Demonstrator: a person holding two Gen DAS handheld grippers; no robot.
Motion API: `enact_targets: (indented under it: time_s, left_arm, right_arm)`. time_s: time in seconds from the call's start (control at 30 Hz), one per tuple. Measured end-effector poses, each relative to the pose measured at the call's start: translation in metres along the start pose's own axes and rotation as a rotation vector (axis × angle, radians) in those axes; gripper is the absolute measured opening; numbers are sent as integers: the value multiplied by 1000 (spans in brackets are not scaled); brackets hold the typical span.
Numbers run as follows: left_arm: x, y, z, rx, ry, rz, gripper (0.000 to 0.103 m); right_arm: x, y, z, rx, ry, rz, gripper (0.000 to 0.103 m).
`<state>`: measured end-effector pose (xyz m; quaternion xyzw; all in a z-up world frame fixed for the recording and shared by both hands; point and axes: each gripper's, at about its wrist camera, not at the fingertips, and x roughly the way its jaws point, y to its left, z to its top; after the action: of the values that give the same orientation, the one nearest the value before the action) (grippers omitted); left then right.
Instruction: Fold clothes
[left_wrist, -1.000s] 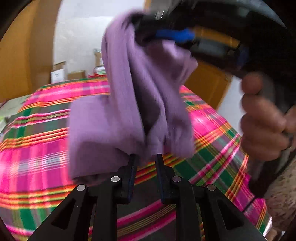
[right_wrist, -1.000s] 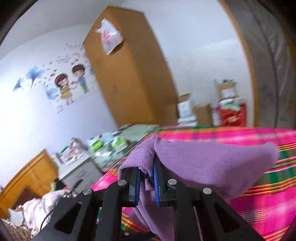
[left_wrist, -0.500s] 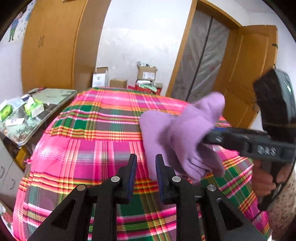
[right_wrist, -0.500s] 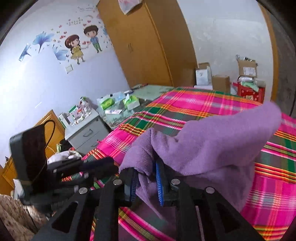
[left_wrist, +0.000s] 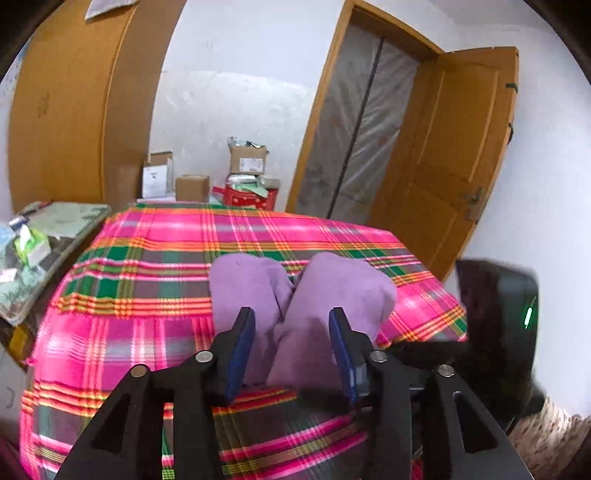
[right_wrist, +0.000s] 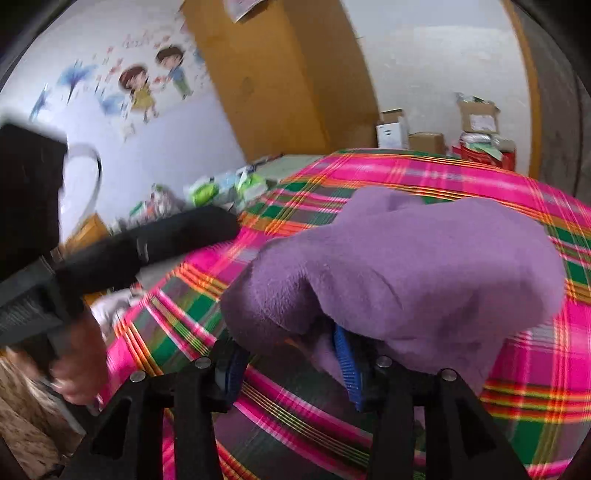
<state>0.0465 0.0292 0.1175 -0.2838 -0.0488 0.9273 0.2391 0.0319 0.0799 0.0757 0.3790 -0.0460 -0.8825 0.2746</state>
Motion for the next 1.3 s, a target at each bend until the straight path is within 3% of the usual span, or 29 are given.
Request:
enact_targets:
  time_s: [0.17, 0.33, 0.57, 0.8, 0.87, 0.93, 1.03, 1.1, 1.23, 1.27, 1.3]
  left_arm:
    - [16, -13, -7, 56, 99, -28, 46]
    - [48, -10, -24, 94, 203, 45, 46]
    - [47, 11, -26, 2, 185, 67, 48]
    - [53, 18, -26, -22, 194, 96, 48]
    - [53, 20, -25, -24, 193, 104, 48]
    - [52, 21, -25, -32, 192, 102, 48]
    - [52, 23, -25, -39, 192, 98, 48]
    - [53, 23, -25, -37, 191, 99, 48]
    - [52, 27, -25, -56, 190, 97, 48]
    - [53, 29, -25, -57, 189, 101, 48]
    - [53, 30, -25, -55, 188, 106, 48]
  right_arm:
    - [7, 7, -5, -35, 14, -7, 47]
    - [-25, -6, -24, 3, 7, -13, 47]
    - [-22, -52, -32, 186, 18, -74, 47]
    - [-19, -99, -40, 371, 29, -135, 46]
    - [-18, -103, -38, 401, 13, -92, 37]
    - [-22, -102, -34, 406, -13, -34, 10]
    - [-30, -95, -23, 376, -64, 10, 2]
    - [-36, -88, -12, 349, -101, 32, 1]
    - [-39, -87, -5, 357, -100, -41, 2]
    - [-37, -89, -7, 369, -92, -48, 4]
    - [-36, -91, -11, 383, -71, -75, 16]
